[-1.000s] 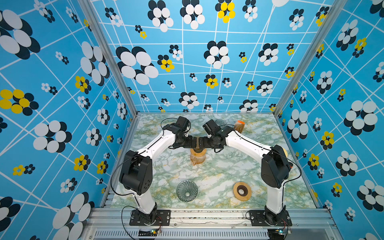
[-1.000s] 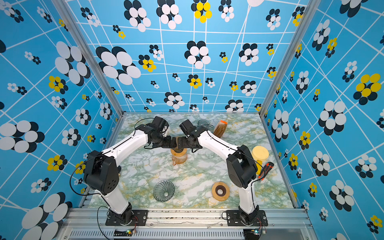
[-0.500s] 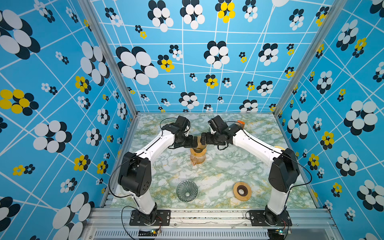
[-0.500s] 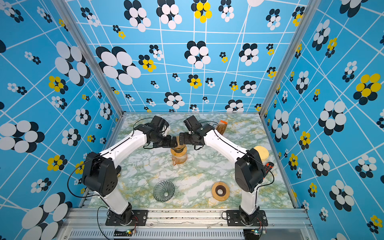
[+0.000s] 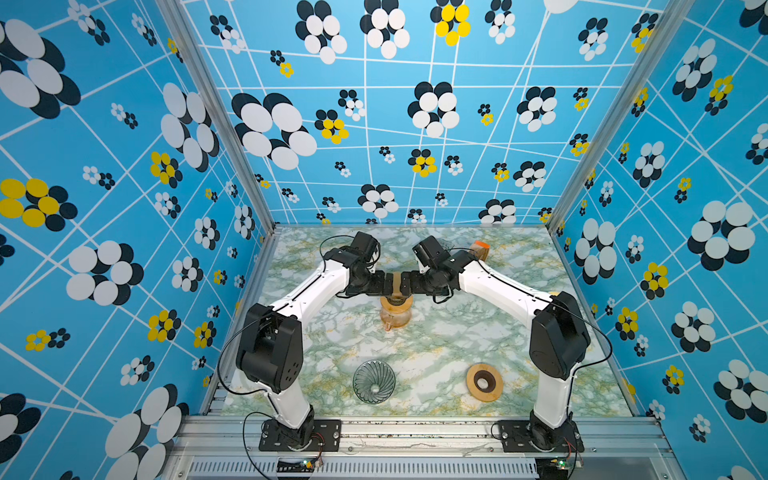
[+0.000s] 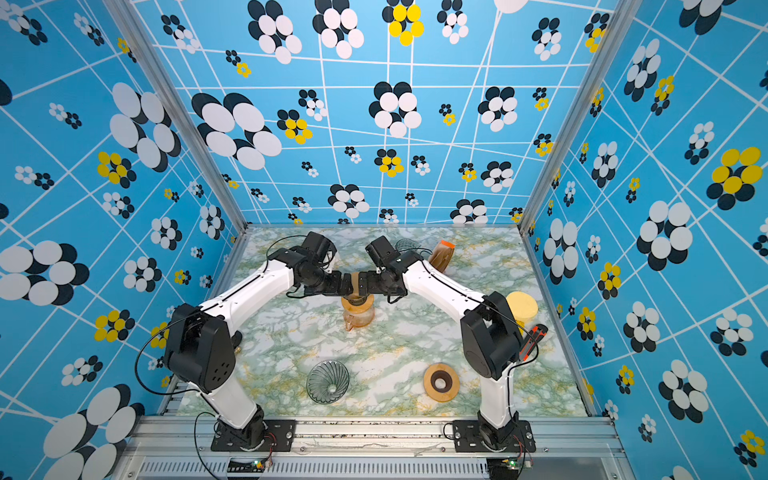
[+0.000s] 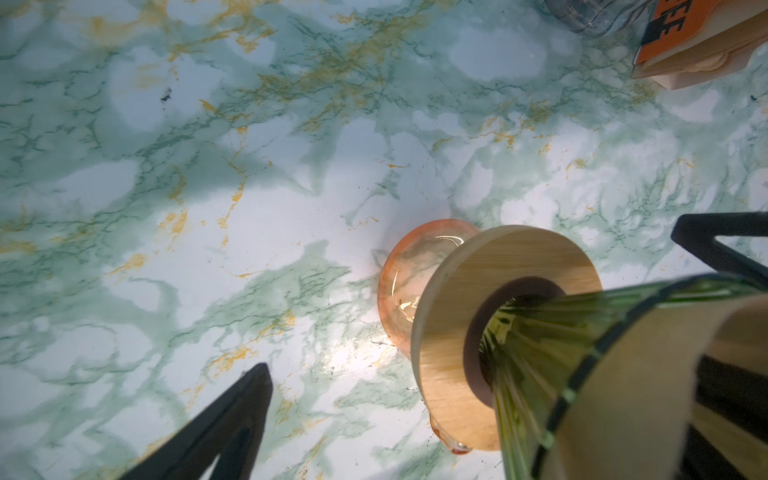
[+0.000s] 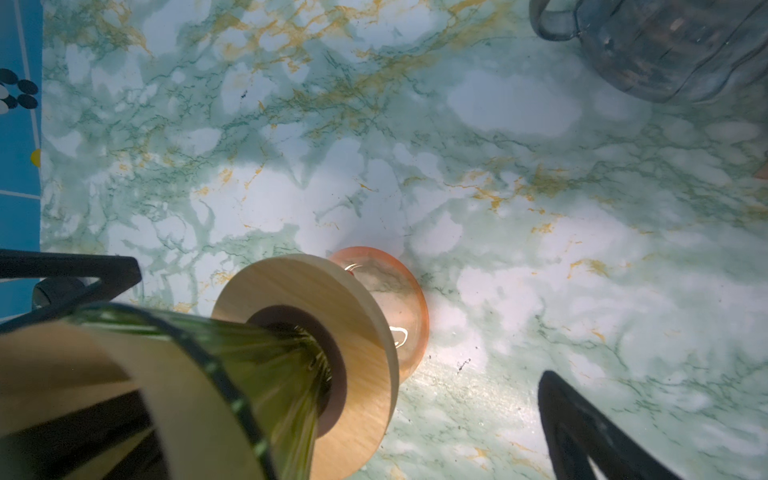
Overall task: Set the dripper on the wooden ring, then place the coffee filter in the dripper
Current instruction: 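Press the filter down into the dripper with both grippers from opposite sides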
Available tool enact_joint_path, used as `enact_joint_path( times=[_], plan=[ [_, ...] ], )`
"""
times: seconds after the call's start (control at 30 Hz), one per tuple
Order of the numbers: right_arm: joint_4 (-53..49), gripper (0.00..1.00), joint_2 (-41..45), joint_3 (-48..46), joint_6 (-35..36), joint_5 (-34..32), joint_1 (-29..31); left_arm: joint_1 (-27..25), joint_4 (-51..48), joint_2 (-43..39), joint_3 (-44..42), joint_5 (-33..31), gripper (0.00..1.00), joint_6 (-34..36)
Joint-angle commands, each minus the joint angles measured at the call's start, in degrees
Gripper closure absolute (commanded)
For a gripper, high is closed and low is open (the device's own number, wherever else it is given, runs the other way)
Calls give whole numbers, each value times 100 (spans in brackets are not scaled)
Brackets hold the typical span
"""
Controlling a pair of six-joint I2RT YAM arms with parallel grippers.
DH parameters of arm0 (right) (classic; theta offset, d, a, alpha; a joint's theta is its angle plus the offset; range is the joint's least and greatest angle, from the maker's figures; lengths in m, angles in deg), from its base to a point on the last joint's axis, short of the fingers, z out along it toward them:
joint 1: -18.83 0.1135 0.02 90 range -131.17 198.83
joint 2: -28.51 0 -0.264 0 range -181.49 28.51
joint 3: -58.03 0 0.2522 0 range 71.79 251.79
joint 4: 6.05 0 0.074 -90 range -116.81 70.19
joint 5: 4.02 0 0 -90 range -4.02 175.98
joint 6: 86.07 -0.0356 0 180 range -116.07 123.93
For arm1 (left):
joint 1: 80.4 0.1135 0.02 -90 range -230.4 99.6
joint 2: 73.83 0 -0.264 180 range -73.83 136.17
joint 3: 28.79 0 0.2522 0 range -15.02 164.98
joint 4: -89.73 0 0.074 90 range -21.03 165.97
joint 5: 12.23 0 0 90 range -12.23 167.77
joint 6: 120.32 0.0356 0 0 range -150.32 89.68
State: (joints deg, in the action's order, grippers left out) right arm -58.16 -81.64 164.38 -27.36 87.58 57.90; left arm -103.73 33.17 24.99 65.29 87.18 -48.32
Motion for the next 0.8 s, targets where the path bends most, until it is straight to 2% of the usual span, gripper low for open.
enact_joint_path(
  times=[0.0, 0.37, 0.77],
  plan=[
    [-202, 1, -164, -24, 56, -155, -27, -5, -159, 32, -30, -201, 1, 11],
    [-565, 1, -156, 194, 127, -452, -22, -5, -182, 110, -44, -258, 1, -22],
    [-236, 1, 95, 347, 176, 706, -101, -5, -217, 146, -26, -256, 1, -27]
  ],
)
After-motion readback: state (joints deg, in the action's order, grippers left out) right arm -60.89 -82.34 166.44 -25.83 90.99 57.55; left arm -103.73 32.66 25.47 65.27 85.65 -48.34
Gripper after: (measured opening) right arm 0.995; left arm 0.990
